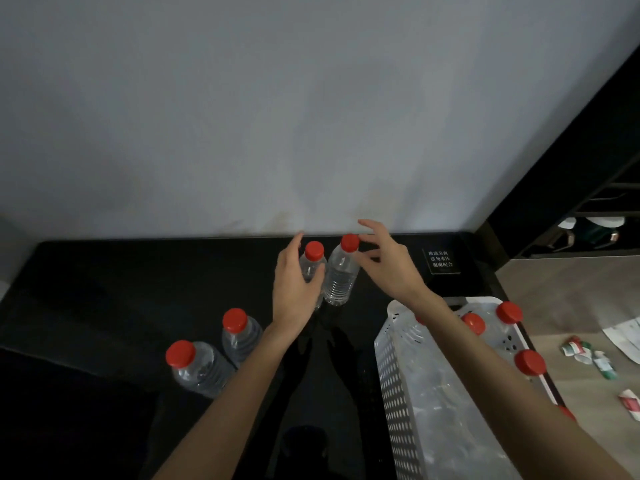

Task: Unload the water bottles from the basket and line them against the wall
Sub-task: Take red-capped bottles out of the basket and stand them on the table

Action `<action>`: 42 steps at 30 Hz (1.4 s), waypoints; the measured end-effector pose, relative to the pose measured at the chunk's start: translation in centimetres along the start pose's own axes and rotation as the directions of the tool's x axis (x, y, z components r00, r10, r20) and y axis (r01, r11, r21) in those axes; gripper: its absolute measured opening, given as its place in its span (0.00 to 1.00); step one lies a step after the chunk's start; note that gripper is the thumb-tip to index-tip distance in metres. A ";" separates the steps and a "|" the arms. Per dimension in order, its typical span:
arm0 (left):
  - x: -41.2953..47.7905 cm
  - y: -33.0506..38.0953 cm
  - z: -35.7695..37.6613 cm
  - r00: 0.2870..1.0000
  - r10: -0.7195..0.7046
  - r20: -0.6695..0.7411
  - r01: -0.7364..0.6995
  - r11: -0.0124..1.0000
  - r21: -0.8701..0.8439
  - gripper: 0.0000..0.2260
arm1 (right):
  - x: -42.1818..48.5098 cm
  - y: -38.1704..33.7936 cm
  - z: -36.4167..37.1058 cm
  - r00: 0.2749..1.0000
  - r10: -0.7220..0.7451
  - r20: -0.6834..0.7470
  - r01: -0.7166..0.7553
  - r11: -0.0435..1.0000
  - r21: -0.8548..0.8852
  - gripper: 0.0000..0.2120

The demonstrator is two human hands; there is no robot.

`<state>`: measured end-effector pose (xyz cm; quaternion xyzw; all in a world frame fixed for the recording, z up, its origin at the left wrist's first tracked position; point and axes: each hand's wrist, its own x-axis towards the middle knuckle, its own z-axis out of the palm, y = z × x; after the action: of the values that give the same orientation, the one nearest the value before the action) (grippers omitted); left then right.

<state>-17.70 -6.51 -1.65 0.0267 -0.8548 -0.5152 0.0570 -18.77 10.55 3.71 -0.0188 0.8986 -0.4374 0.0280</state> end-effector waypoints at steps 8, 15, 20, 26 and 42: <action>-5.8 6.5 -2.3 0.957 0.281 -0.068 -0.283 0.959 -0.017 0.24 | -9.7 -1.1 -5.8 0.969 -0.104 -0.224 0.091 0.993 -0.069 0.17; -10.7 9.8 0.1 0.916 0.394 0.077 -0.389 0.918 -0.075 0.23 | -16.8 1.9 -9.2 0.944 -0.037 -0.329 -0.003 0.993 -0.118 0.16; -12.9 10.1 3.0 0.896 0.392 0.207 -0.376 0.920 -0.111 0.24 | -20.4 5.6 -10.7 0.916 0.028 -0.401 -0.109 0.977 -0.182 0.15; -13.5 10.5 7.2 0.836 0.384 0.393 -0.387 0.919 -0.074 0.26 | -21.2 9.7 -11.1 0.935 0.053 -0.350 -0.187 0.914 -0.361 0.17; -11.1 8.0 16.6 0.864 0.183 0.469 -0.242 0.968 0.069 0.26 | -18.2 11.1 -11.7 0.959 0.281 -0.028 -0.276 0.916 -0.290 0.24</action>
<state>-8.70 12.99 -3.03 -0.1868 -0.8724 -0.4423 -0.0919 -1.54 27.69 2.77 0.1021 0.9465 -0.2916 0.0934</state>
